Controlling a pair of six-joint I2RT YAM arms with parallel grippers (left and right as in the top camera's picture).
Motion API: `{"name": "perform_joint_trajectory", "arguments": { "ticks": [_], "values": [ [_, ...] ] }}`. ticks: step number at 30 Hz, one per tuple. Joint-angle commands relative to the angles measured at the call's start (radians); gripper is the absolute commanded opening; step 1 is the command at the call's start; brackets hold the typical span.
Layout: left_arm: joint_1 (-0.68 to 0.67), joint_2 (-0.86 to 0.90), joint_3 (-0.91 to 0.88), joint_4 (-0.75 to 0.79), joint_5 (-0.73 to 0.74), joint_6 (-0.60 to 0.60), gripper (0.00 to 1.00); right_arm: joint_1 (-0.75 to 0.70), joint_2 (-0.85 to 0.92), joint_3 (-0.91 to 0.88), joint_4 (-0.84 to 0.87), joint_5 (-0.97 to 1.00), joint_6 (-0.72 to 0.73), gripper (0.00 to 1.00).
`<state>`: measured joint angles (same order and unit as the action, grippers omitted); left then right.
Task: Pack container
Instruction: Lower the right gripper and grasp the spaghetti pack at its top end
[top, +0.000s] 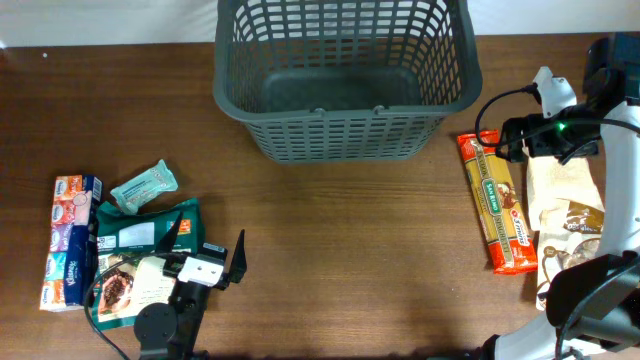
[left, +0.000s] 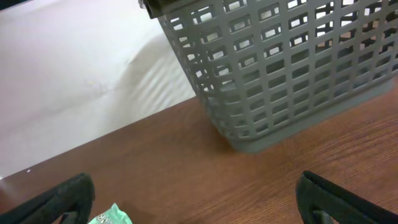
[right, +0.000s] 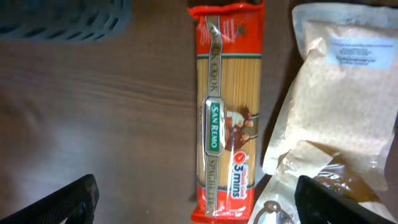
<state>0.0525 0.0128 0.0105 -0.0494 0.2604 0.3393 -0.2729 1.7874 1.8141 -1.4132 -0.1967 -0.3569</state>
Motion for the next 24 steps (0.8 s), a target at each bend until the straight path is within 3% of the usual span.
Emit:
{"name": "perform_joint_trajectory", "arguments": {
  "ticks": [1,24],
  "values": [
    [-0.004,-0.007,-0.002,-0.008,-0.003,-0.01,0.99,0.003,0.002,-0.04,0.021,0.01,-0.01,0.99],
    [-0.004,-0.007,-0.002,-0.008,-0.003,-0.01,0.99,0.003,0.005,-0.356,0.295,0.097,-0.01,0.99]
  ]
}}
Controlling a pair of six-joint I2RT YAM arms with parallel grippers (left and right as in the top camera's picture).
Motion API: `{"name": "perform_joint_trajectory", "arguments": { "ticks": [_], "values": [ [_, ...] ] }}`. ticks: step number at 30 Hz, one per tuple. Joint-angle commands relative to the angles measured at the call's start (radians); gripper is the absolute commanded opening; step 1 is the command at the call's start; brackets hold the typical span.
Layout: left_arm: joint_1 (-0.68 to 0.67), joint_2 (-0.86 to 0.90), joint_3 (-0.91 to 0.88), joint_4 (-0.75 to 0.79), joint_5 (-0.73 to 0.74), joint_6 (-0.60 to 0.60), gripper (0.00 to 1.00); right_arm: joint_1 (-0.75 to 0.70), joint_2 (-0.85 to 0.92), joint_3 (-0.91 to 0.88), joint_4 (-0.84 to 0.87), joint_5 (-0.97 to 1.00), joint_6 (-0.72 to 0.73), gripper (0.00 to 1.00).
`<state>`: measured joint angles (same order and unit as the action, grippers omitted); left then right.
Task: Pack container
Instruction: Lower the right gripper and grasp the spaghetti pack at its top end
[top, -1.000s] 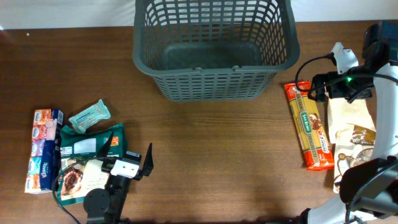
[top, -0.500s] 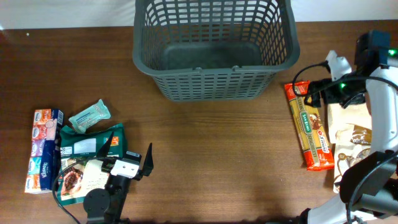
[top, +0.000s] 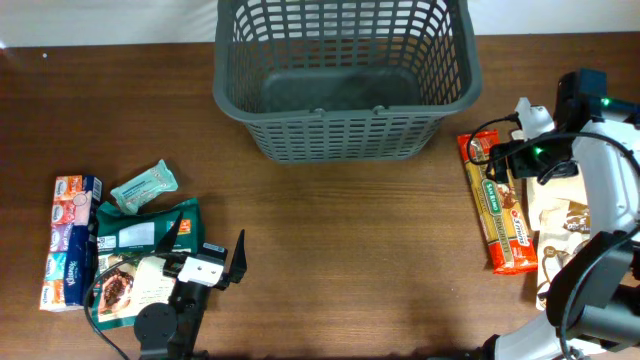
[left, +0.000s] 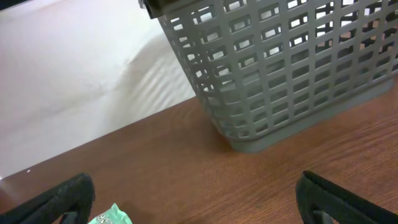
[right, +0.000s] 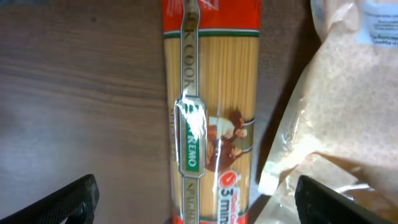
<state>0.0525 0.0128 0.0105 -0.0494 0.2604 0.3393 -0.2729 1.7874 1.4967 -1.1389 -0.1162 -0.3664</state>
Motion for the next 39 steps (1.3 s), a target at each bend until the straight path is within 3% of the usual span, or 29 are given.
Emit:
{"name": "perform_joint_trajectory", "arguments": {
  "ticks": [1,7,39],
  "values": [
    [-0.004,-0.007,-0.002,-0.008,-0.003,-0.01,0.99,0.003,0.006,-0.054,0.037,0.016,0.0,0.99],
    [-0.004,-0.007,-0.002,-0.008,-0.003,-0.01,0.99,0.003,0.035,-0.127,0.14,0.016,0.0,0.99],
    [-0.004,-0.007,-0.002,-0.008,-0.003,-0.01,0.99,0.013,0.211,-0.139,0.166,-0.041,0.034,0.99]
  ]
}}
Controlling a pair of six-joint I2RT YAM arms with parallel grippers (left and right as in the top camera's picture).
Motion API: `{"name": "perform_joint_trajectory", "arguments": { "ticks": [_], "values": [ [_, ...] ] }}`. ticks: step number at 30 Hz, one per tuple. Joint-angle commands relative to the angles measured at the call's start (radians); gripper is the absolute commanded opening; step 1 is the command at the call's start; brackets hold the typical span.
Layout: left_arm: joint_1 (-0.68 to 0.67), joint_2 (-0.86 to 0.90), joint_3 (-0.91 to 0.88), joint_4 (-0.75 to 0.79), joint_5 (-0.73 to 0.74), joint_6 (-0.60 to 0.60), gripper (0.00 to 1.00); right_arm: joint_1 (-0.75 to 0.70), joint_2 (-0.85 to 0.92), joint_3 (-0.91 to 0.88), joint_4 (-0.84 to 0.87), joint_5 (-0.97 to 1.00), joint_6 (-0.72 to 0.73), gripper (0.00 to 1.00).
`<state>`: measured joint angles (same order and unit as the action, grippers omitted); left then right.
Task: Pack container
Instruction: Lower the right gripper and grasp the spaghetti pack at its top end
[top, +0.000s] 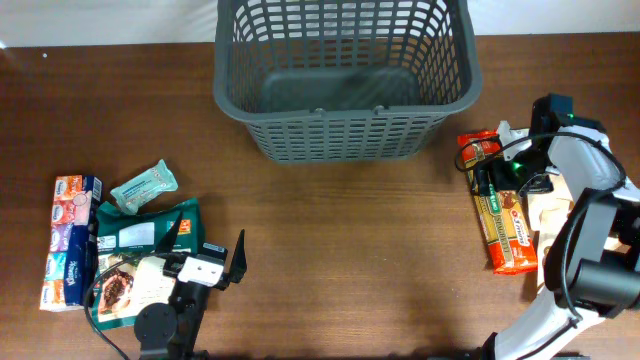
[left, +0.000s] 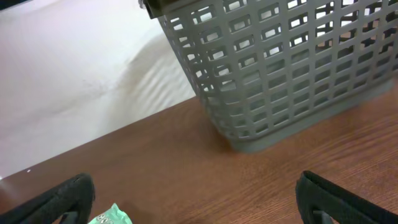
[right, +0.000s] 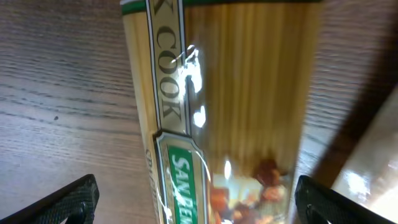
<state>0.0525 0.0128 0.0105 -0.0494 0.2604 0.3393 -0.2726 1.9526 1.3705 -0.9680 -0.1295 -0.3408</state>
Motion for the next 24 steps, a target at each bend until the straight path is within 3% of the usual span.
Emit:
{"name": "perform_joint_trajectory", "arguments": {
  "ticks": [1,10,24],
  "values": [
    [-0.004,-0.007,-0.002,-0.008,-0.003,-0.01,0.99,0.018,0.053,-0.013,-0.005,-0.028,0.009,0.99],
    [-0.004,-0.007,-0.002,-0.008,-0.003,-0.01,0.99,0.069,0.093,-0.016,0.014,-0.016,0.009,0.99],
    [-0.004,-0.007,-0.002,-0.008,-0.003,-0.01,0.99,0.035,0.098,-0.016,0.015,0.01,0.009,0.98]
  ]
}}
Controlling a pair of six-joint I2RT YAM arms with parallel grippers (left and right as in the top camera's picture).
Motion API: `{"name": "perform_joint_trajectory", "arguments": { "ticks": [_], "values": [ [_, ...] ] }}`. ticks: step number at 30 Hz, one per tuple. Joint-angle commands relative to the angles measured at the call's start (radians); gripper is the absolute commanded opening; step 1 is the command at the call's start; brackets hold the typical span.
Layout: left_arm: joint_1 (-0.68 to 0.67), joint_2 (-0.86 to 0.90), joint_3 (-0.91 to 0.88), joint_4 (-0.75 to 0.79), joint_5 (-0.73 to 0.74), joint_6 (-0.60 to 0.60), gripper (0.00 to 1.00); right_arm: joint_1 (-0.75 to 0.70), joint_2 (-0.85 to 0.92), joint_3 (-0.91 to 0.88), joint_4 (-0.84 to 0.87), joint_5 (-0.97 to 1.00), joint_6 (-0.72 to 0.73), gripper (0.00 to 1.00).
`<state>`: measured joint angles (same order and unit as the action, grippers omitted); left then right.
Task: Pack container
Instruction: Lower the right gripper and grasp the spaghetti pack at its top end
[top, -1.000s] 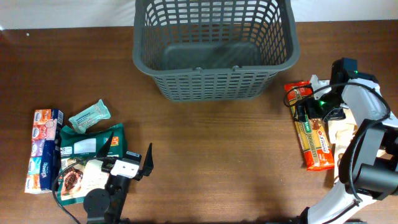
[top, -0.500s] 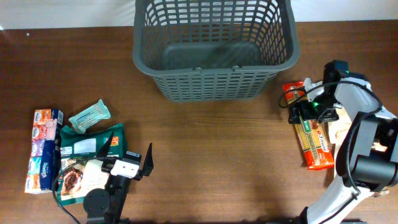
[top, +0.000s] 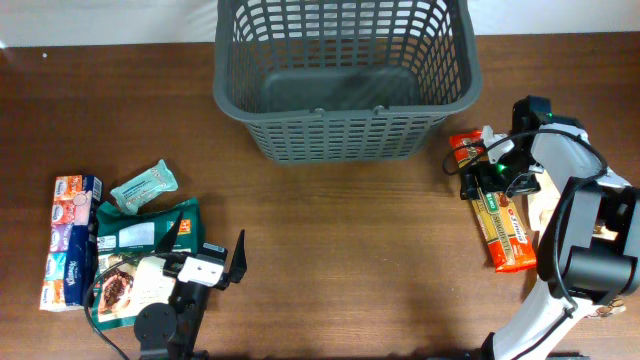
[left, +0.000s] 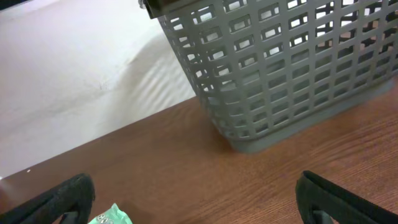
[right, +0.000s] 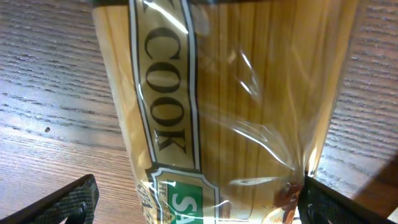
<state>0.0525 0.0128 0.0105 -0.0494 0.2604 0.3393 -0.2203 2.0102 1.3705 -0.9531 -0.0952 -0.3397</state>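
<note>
The grey slatted basket (top: 340, 128) stands at the table's far middle and also shows in the left wrist view (left: 280, 68). A red spaghetti packet (top: 503, 225) lies lengthwise at the right. My right gripper (top: 495, 180) is low over its upper half, open, with one finger on each side of the packet (right: 217, 106). The right fingertip (right: 323, 205) sits against the packet's edge, while the left one stands apart on bare wood. My left gripper (top: 205, 252) rests open at the front left with nothing between its fingers.
At the left lie a tissue multipack (top: 70, 240), a mint-green wrapped bar (top: 143, 187), a dark green pouch (top: 145, 228) and a printed pouch (top: 125, 285). A beige bag (top: 556, 205) lies just right of the spaghetti, under my right arm.
My right gripper has come lower and a little left, with the spaghetti packet closer between its open fingers. The packet's far end now lies slightly further left. The left arm has not moved.
My right gripper first hung open high above the spaghetti and beige bag. It was then lower and centred over the packet, then close with its fingers straddling it. Now it is lower still, and the packet's far end has shifted. The left gripper stayed open throughout.
</note>
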Motion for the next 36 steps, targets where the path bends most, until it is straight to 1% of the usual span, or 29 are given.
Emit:
{"name": "perform_joint_trajectory", "arguments": {
  "ticks": [1,3,6,21,24,25,26,27,28,33,34,35,36],
  "values": [
    [-0.004,-0.007,-0.002,-0.008,-0.003,-0.01,0.99,-0.023,0.04,-0.016,0.0,-0.025,0.008,0.97],
    [-0.004,-0.007,-0.002,-0.008,-0.003,-0.01,0.99,-0.034,0.04,-0.016,0.0,-0.029,0.012,0.96],
    [-0.004,-0.007,-0.002,-0.008,-0.003,-0.01,0.99,-0.051,0.04,-0.016,0.0,-0.039,0.02,0.99],
    [-0.004,-0.007,-0.002,-0.008,-0.003,-0.01,0.99,-0.056,0.04,-0.044,0.011,-0.048,0.019,1.0],
    [-0.004,-0.007,-0.002,-0.008,-0.003,-0.01,0.99,-0.056,0.04,-0.044,0.011,-0.048,0.019,0.91],
    [-0.004,-0.007,-0.002,-0.008,-0.003,-0.01,0.99,-0.056,0.04,-0.044,0.011,-0.048,0.019,0.85],
    [-0.004,-0.007,-0.002,-0.008,-0.003,-0.01,0.99,-0.056,0.04,-0.044,0.011,-0.048,0.019,0.68],
    [-0.004,-0.007,-0.002,-0.008,-0.003,-0.01,0.99,-0.056,0.04,-0.044,0.012,-0.048,0.019,0.63],
    [-0.004,-0.007,-0.002,-0.008,-0.003,-0.01,0.99,-0.056,0.04,-0.044,0.012,-0.048,0.019,0.61],
    [-0.004,-0.007,-0.002,-0.008,-0.003,-0.01,0.99,-0.056,0.04,-0.044,0.013,-0.051,0.019,0.61],
    [-0.004,-0.007,-0.002,-0.008,-0.003,-0.01,0.99,-0.056,0.04,-0.044,0.015,-0.051,0.019,0.57],
    [-0.004,-0.007,-0.002,-0.008,-0.003,-0.01,0.99,-0.056,0.04,-0.044,0.016,-0.051,0.019,0.49],
    [-0.004,-0.007,-0.002,-0.008,-0.003,-0.01,0.99,-0.056,0.04,-0.044,0.016,-0.051,0.02,0.36]
  ]
}}
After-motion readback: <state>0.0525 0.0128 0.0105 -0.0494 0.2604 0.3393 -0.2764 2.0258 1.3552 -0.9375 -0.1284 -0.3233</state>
